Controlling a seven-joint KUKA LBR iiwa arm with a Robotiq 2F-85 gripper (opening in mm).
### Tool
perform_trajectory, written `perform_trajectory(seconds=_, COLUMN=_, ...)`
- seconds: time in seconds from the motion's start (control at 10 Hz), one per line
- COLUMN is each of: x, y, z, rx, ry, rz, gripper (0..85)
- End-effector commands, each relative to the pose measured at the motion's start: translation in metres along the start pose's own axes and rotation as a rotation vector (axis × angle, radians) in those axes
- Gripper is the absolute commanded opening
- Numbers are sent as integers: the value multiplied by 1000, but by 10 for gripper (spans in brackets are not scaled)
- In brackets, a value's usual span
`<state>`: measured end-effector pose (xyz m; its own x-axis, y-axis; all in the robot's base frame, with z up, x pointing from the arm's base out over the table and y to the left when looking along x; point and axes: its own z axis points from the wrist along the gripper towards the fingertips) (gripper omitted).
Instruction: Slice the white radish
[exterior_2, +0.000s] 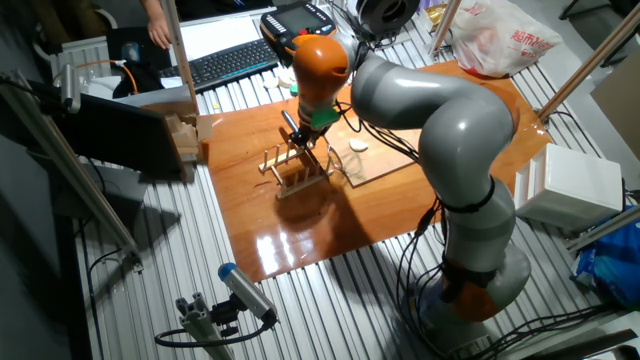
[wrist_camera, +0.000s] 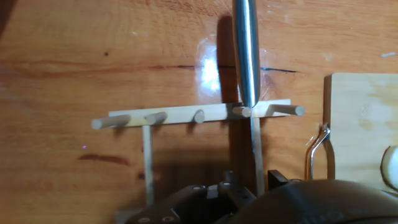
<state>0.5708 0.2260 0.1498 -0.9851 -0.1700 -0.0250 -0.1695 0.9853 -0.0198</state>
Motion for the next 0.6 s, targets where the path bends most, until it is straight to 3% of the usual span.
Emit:
perform_trajectory(seconds=0.0, x=-1, y=-1, z=2, rx=5, ry=1, rz=-2, gripper=340)
perform_trajectory(seconds=0.1, x=-3, y=0, z=5, rx=5, ry=-4, rz=-2, gripper=340)
perform_trajectory(seconds=0.3, x=-9, y=-1, z=19, rx=36, ry=-20, rz=-17, gripper=340)
perform_trajectory(seconds=0.5, x=-12, y=-8, z=32, rx=19, ry=-28, rz=-36, gripper=340)
